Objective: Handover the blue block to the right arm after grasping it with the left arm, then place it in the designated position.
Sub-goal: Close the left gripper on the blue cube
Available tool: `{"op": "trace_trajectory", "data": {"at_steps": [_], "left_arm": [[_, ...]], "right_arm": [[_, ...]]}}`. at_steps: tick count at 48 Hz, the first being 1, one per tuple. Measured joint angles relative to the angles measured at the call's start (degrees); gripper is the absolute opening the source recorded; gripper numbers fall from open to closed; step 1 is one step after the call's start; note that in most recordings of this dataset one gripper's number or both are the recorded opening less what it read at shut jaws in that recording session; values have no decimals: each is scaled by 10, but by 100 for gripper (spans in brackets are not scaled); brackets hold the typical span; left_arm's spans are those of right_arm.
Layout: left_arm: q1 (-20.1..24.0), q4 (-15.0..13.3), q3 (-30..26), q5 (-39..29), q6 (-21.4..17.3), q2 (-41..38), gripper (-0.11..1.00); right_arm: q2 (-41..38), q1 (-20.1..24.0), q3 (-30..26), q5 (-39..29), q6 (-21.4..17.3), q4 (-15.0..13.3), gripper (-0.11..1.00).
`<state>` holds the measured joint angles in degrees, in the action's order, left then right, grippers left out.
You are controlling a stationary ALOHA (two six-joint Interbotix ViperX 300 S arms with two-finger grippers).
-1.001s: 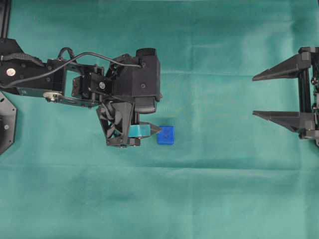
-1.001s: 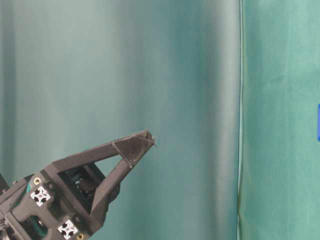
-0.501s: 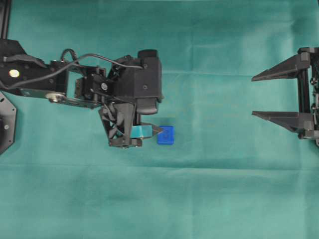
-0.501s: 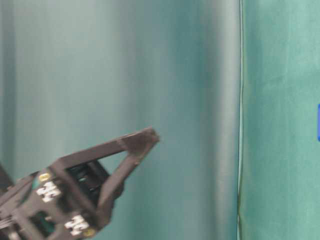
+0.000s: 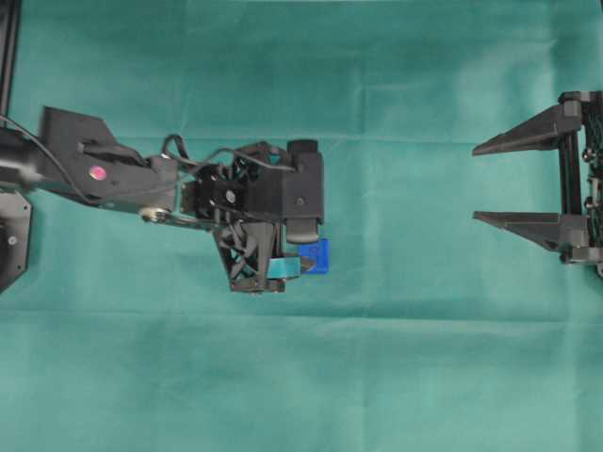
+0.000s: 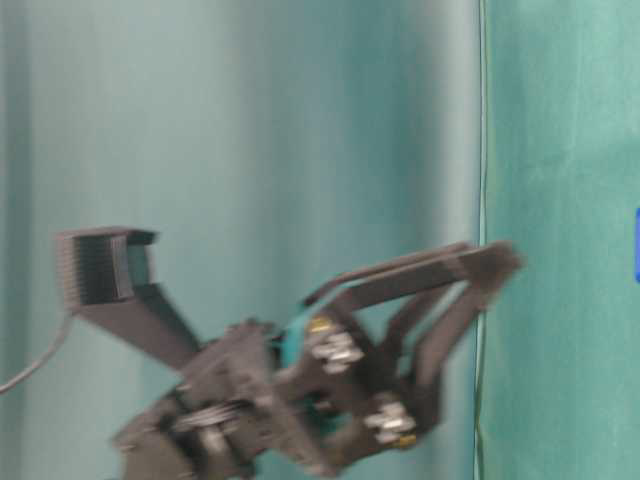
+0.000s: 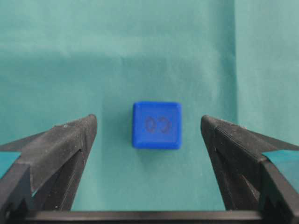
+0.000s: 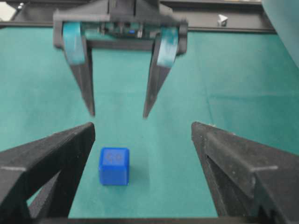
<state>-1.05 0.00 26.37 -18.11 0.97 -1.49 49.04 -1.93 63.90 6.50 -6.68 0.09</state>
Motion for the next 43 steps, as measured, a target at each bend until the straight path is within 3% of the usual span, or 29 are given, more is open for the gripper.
{"op": "trace_trajectory", "data": {"at_steps": [43], "left_arm": [[-5, -1, 17, 100, 7, -131, 99]], "right_arm": [[-5, 0, 0, -12, 0, 1, 94]]}}
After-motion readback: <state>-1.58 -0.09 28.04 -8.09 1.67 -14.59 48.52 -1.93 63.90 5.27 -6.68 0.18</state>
